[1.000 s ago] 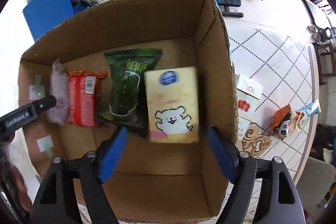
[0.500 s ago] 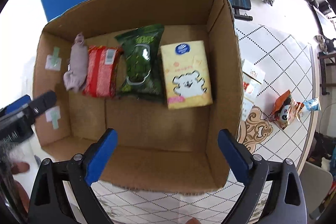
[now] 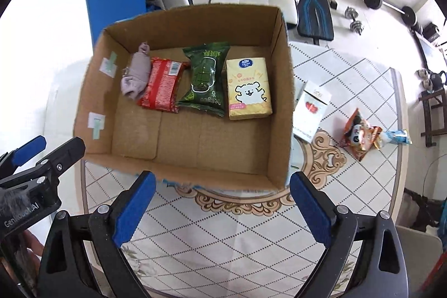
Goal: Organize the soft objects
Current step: 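Carry cloth and tissue pack into the box and open both tools, then grasp the orange panda snack bag with the left tool while the right tool grasps the blue tube snack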
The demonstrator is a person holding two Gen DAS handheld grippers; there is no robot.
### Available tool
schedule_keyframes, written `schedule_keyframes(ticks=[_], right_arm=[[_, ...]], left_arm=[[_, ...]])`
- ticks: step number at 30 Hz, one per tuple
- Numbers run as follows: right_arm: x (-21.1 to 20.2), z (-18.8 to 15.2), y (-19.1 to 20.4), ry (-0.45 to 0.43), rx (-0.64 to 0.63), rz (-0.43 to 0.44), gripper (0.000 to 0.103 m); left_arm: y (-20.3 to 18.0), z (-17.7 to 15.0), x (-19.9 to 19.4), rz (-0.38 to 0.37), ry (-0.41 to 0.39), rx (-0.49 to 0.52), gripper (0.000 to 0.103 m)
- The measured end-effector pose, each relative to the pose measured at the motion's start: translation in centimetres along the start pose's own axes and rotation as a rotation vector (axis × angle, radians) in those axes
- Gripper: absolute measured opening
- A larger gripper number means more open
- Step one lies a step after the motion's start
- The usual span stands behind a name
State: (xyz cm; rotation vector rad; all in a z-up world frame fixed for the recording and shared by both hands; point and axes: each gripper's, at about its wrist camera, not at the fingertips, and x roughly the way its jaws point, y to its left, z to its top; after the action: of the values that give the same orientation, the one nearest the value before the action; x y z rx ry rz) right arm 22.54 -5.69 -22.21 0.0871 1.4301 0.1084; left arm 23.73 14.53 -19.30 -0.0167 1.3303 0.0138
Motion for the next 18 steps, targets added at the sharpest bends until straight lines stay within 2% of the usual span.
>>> schedule_keyframes(ticks=[8, 12, 15, 18], right_arm=[[-3.8, -1.9, -0.4, -0.061, -0.027, 0.045, 0.099], [-5.0, -2.4, -1.9, -0.073, -0.016, 0.083, 0.099], [-5.5, -2.6, -4.9, -0.064, 0.031, 0.127, 0.099], [-5.8, -2.6, -10.1, -0.058, 0.121, 0.144, 0.099]], left_arm=[[-1.2, -1.6, -4.3, 0.037, -0.08, 0.001, 0.094], [-3.0, -1.3, -5.8, 0.029, -0.101, 0.009, 0.094], [-5.9, -0.6, -6.5, 0.024, -0.109, 0.054, 0.094], [-10.3, 0.5, -6.6, 0.028, -0.109, 0.126, 0.094]])
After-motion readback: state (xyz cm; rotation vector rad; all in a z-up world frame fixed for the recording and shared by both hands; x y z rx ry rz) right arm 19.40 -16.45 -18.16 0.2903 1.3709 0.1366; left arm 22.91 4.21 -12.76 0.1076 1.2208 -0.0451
